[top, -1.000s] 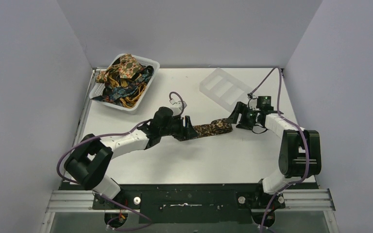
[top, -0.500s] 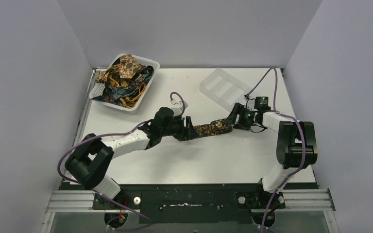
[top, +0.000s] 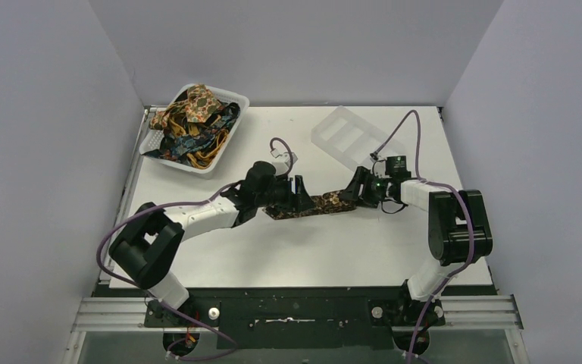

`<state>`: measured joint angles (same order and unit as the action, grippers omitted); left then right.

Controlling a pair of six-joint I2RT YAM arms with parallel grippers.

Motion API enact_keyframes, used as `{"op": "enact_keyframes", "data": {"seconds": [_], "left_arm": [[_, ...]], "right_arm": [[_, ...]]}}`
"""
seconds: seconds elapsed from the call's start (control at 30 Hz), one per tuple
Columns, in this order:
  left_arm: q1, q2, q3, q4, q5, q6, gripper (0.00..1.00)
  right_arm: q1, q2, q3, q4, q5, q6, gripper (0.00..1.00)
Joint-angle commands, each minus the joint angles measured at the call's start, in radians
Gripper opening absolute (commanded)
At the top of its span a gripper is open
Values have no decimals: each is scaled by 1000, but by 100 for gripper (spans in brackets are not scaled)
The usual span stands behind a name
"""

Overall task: Roll the ties
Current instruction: Roll the tie at the center of the board.

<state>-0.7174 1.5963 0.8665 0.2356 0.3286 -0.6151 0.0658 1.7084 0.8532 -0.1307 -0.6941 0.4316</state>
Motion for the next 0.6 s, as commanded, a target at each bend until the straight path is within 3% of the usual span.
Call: {"op": "enact_keyframes", "data": {"seconds": [0.0, 0.33, 0.57], "left_arm": [[0, 41, 59, 24, 7, 24, 57], [-9, 191, 125, 82, -2, 14, 57], [-12, 268, 156, 111, 9, -49, 47]], "right_arm": [[38, -61, -43, 82, -28, 55, 57], [77, -94, -109, 166, -53, 164, 58], [78, -130, -118, 146, -42, 163, 61]]}}
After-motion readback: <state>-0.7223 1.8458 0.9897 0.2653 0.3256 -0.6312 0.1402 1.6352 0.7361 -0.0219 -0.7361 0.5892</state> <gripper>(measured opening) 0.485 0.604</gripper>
